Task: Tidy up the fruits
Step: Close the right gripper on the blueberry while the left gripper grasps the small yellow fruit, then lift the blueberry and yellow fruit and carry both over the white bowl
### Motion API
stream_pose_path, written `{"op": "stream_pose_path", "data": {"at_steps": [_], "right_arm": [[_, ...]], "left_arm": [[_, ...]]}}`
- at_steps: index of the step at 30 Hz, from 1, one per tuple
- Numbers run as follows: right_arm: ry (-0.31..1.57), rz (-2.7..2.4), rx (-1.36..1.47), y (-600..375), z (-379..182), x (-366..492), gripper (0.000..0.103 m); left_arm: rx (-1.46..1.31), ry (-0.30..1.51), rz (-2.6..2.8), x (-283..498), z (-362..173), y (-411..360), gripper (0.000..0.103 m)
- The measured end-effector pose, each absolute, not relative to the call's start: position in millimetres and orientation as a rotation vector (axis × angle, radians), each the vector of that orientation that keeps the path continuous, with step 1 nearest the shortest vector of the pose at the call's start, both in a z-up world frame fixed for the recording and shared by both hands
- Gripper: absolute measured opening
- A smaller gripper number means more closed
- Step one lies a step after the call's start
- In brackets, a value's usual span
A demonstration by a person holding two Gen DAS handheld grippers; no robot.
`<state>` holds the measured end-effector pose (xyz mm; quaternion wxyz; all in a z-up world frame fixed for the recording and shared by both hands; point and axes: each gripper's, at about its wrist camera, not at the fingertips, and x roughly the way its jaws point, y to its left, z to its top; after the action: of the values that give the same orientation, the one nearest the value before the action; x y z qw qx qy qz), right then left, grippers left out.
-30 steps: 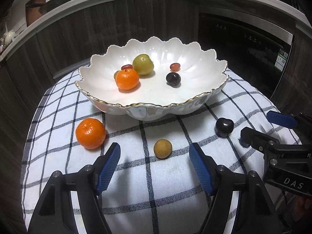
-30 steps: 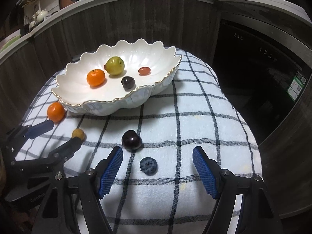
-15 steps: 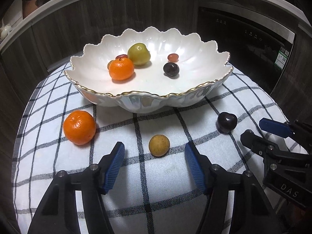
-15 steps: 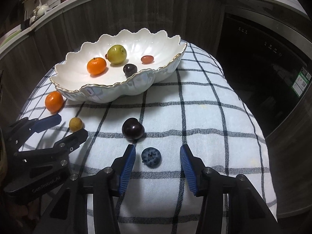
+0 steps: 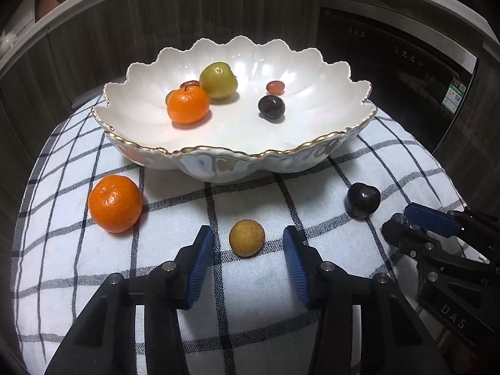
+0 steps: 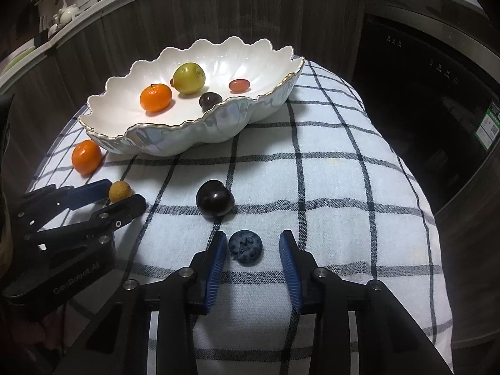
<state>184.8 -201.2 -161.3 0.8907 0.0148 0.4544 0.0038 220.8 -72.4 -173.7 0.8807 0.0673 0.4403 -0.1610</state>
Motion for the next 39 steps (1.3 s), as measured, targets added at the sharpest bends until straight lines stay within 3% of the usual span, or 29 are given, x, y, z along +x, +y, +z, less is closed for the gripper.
{"op": "stream_pose_path", "data": {"at_steps": [6, 11, 39], "right_arm": [[0.94, 0.023, 0.012, -198, -161, 185, 0.023], [0.94, 0.024, 0.016, -198, -160, 185, 0.023], [0.845, 0.02, 0.027, -201, -126, 175, 0.023]], "left_arm": [[0.145, 0.914, -0.349, 220, -173, -74, 0.031], [0.147, 0.908, -0.349, 219, -172, -75, 0.023], [0.165, 0.834, -0.326, 200, -136, -71, 0.023]]}}
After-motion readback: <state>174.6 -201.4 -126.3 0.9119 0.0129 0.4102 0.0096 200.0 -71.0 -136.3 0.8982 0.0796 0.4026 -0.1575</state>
